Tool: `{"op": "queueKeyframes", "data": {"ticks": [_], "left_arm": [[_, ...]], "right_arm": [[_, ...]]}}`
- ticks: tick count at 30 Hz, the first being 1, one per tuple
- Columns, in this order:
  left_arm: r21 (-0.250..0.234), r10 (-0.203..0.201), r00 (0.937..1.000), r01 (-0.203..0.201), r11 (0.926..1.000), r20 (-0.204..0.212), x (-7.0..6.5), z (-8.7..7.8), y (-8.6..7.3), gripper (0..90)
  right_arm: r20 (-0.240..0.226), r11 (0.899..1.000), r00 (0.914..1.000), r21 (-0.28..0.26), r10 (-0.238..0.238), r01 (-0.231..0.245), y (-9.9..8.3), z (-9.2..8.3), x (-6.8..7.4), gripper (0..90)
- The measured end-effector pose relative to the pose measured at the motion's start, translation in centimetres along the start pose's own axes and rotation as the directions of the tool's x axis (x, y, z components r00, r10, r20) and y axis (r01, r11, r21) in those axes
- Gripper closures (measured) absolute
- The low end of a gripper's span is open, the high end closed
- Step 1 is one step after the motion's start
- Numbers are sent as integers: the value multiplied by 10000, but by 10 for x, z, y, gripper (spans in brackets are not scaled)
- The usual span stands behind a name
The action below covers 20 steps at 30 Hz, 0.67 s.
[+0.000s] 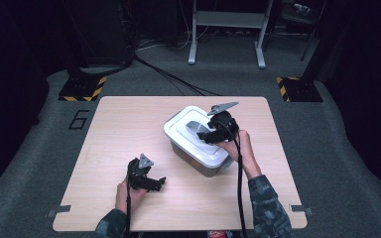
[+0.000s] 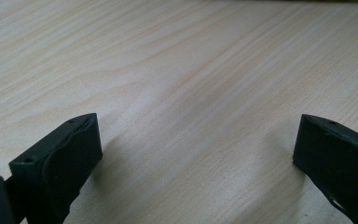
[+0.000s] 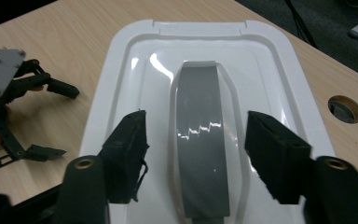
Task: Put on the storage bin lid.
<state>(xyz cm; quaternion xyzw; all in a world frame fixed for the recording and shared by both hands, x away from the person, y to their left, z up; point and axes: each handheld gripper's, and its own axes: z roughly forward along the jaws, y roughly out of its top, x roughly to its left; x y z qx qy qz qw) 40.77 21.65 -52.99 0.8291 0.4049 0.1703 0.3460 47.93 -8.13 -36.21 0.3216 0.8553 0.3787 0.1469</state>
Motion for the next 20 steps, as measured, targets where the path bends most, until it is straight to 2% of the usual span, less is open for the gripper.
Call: {"op": "queueKeyframes", "data": {"ticks": [1,2,3,4,5,6,8,10,11,12,13,14,15,16,17,18,19,20], "left_arm": [[0,0,10000,0,10000,0,0,0,0,9],[2,7,10000,-7,10000,0,0,0,0,9],[2,7,10000,-7,10000,0,0,0,0,9],[3,10,10000,-10,10000,-1,0,0,0,9],[3,10,10000,-10,10000,-1,0,0,0,9],[2,10,10000,-10,10000,-4,0,0,0,9],[-7,-3,10000,2,10000,-12,0,0,0,9],[-9,15,10000,-15,10000,-18,0,0,0,9],[-9,15,10000,-15,10000,-18,0,0,0,9],[42,69,10000,-69,10000,11,0,0,0,9],[42,69,10000,-69,10000,11,0,0,0,9],[44,65,10000,-65,10000,7,0,0,0,9],[48,74,10000,-74,10000,9,0,0,0,9],[45,69,10000,-69,10000,8,0,0,0,9],[45,69,10000,-69,10000,8,0,0,0,9],[60,89,10000,-89,9999,21,1,-1,0,10],[60,89,10000,-89,9999,21,1,-1,0,9],[50,75,10000,-75,10000,21,0,0,0,9]], "right_arm": [[0,10000,10000,0,0,0,0,0,0,334],[-12,10000,10000,-62,66,-66,-1,-6,4,259],[-12,10000,10000,-62,66,-66,-1,-6,4,259],[-114,9998,9999,-198,-13,11,-3,-11,8,200],[-114,9998,9999,-198,-13,11,-3,-11,8,200],[-100,9997,9999,-235,-79,76,-6,-17,14,153],[-130,9995,9998,-266,-172,169,-8,-19,18,150],[-211,9994,9995,-266,-221,216,-18,-24,31,138],[-211,9994,9995,-266,-221,216,-18,-24,31,138],[-230,9991,9993,-319,-293,285,-25,-28,39,122],[-230,9991,9993,-319,-293,285,-25,-28,39,122],[-240,9986,9989,-352,-395,387,-34,-31,48,104],[-240,9986,9989,-352,-395,387,-34,-31,48,104],[-325,9974,9979,-468,-562,546,-43,-33,59,89],[-325,9974,9979,-468,-562,546,-43,-33,59,89],[-408,9961,9965,-537,-726,704,-53,-34,70,85],[-408,9961,9965,-537,-726,704,-53,-34,70,85],[-482,9950,9950,-520,-878,853,-66,-33,83,84]]}}
